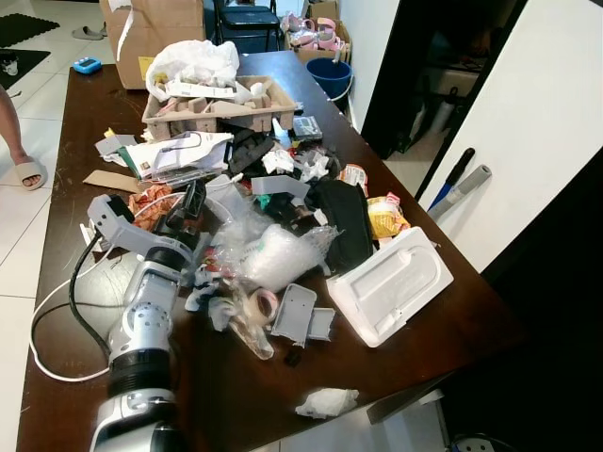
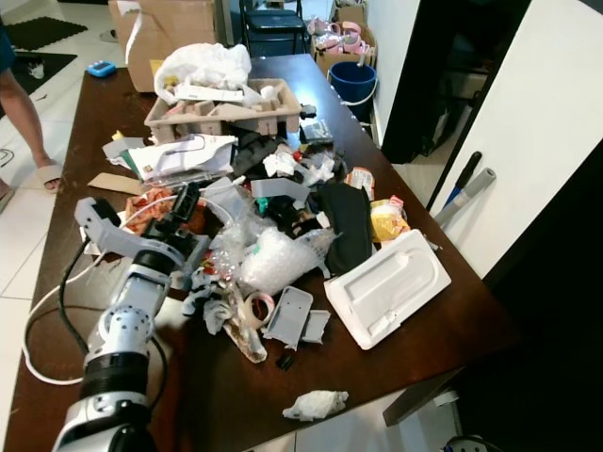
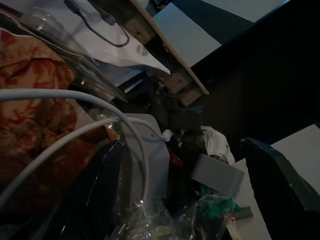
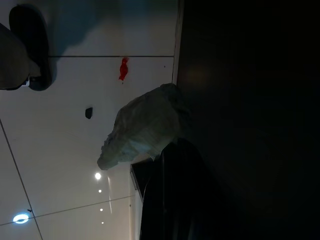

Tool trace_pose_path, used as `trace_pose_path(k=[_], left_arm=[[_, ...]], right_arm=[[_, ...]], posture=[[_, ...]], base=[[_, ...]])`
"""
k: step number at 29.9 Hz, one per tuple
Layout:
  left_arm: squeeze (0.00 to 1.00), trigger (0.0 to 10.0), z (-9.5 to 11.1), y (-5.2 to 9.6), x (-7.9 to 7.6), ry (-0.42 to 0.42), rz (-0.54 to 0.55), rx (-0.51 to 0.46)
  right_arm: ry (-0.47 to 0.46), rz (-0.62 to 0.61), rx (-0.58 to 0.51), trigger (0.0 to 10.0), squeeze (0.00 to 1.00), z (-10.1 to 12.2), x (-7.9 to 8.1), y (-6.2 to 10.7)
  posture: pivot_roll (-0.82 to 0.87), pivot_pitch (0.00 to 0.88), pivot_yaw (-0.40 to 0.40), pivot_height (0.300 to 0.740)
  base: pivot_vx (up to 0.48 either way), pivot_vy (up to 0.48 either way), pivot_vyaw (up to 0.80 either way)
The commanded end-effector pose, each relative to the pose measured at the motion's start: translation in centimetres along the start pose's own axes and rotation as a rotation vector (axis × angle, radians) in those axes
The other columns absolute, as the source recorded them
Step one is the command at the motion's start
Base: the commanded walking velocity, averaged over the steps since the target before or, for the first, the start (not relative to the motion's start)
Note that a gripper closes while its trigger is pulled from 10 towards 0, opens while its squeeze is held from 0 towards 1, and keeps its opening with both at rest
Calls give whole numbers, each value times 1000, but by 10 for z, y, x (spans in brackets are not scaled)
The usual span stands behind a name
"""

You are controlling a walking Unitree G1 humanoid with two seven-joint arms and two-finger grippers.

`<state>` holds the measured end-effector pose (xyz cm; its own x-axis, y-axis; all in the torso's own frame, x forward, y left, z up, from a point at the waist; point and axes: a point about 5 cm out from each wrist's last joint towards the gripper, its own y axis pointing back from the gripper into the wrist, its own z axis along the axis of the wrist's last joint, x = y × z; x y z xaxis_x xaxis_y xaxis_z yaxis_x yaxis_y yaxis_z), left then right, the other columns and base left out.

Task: Picking trash to rubbish bin

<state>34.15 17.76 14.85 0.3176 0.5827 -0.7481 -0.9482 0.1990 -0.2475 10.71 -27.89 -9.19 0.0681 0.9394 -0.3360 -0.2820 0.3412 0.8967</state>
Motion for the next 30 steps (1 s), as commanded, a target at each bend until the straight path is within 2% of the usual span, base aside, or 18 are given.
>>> trace_pose_path(k=[1, 2, 4, 5, 7, 8, 9, 10, 13, 17, 22, 24, 26, 27, 28, 30], left_arm=[[0, 10000, -4, -1, 1, -39, -17, 79], [0, 10000, -9, -1, -2, -33, -41, 129], [0, 10000, -11, -1, -3, -24, -55, 161], [0, 10000, -16, 1, -8, -34, -97, 219], [0, 10000, -26, 6, -14, -88, -164, 353], [0, 10000, -26, 6, -14, -88, -164, 353], [0, 10000, -32, 10, -18, -126, -205, 435], [0, 10000, -32, 10, -18, -126, -205, 435], [0, 10000, -40, 18, -22, -205, -261, 570], [0, 10000, -41, 19, -23, -212, -268, 587], [0, 10000, -42, 26, -32, -337, -328, 742], [0, 10000, -42, 31, -31, -376, -320, 804], [0, 10000, -42, 31, -31, -376, -320, 804], [0, 10000, -41, 35, -23, -375, -248, 861], [0, 10000, -41, 35, -23, -375, -248, 861], [0, 10000, -38, 39, -9, -402, -150, 904]], right_arm=[[-1, -6, 18, 10000, 0, -7, -1, 0], [1, -6, 18, 10000, 0, -7, -1, 0], [3, -6, 18, 10000, 0, -7, -1, 0], [5, -6, 18, 10000, 0, -6, 0, 0], [9, -5, 17, 10000, 0, -6, 0, 0], [9, -5, 17, 10000, 0, -6, 0, 0], [10, -4, 16, 10000, 0, -6, 0, 0], [10, -4, 16, 10000, 0, -6, 0, 0], [12, -4, 14, 10000, 0, -5, 0, 0], [12, -4, 14, 10000, 0, -5, 0, 0], [6, -9, 16, 10000, 0, -6, -1, 0], [3, -10, 19, 10000, 0, -7, -2, 0], [3, -10, 19, 10000, 0, -7, -2, 0], [-2, -12, 22, 10000, 0, -8, -2, 0], [-2, -12, 22, 10000, 0, -8, -2, 0], [-7, -13, 25, 10000, 0, -9, -2, 0]], posture=[[41, 111, -25, 740], [44, 109, -25, 740], [44, 109, -25, 740], [44, 109, -25, 740], [47, 107, -26, 740], [47, 107, -26, 740], [47, 107, -26, 740], [47, 107, -26, 740], [47, 107, -26, 740], [46, 107, -27, 740], [44, 110, -26, 740], [41, 113, -23, 740], [41, 113, -23, 740], [39, 114, -20, 740], [39, 114, -20, 740], [37, 116, -14, 740]], base=[[0, 0, 0], [0, 0, 0], [0, 0, 0], [0, 0, 0], [0, 0, 0], [0, 0, 0], [0, 0, 0], [0, 0, 0], [0, 0, 0], [0, 0, 0], [0, 0, 0], [0, 0, 0], [0, 0, 0], [0, 0, 0], [0, 0, 0], [0, 0, 0]])
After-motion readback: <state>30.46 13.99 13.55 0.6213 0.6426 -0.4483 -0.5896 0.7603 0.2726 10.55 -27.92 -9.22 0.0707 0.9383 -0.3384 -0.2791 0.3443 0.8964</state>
